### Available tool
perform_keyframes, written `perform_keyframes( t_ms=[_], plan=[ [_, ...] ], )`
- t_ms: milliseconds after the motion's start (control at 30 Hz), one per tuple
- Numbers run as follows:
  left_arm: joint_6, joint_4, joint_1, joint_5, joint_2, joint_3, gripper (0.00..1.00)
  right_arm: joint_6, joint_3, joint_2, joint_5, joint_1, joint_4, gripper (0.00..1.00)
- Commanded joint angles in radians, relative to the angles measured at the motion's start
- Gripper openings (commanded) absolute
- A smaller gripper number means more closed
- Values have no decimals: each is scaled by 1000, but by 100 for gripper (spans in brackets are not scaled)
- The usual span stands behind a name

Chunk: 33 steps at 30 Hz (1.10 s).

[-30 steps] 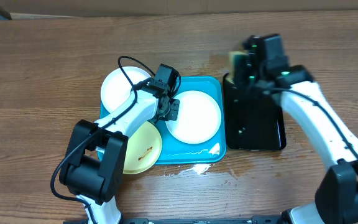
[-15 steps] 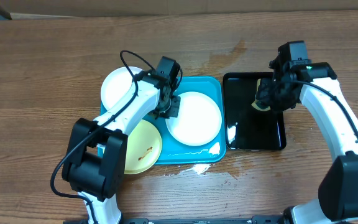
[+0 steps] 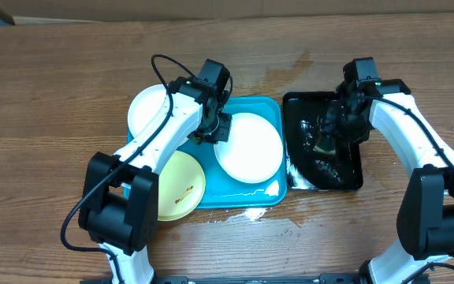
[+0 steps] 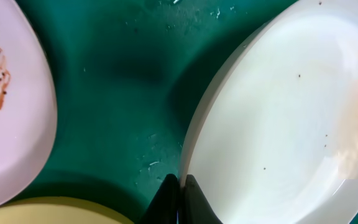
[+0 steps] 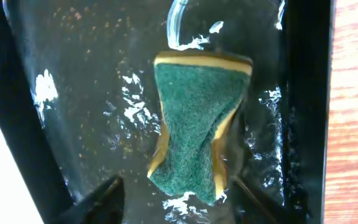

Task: Clean dirty plates on tray and stack at the side
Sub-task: 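Return the sponge to the black tray with the right gripper, then lift the white plate off the teal tray with the left gripper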

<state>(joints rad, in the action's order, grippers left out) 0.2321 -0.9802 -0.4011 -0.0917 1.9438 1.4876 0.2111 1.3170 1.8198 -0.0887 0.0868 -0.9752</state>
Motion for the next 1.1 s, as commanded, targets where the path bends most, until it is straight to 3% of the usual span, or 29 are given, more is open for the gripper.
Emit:
perform_keyframes(
  t_ms=[0,67,133,367,700,1067],
  plan=[
    [-16,-3,34,-80,12,29,4,-1,-4,0,9,2,5,65],
    [-29,0,63,-150,12,29,4,-1,-4,0,9,3,4,78],
    [-50,4,93,-240,12,29,4,-1,-4,0,9,2,4,100],
    [-58,-7,173,-374,12,62,4,-1,-4,0,9,3,5,100],
    [-59,-134,152,-311,12,248,4,30,5,0,35,-11,-1,100],
    [-2,-116,57,-255,12,291,4,29,105,0,-90,-198,-30,100]
  ],
)
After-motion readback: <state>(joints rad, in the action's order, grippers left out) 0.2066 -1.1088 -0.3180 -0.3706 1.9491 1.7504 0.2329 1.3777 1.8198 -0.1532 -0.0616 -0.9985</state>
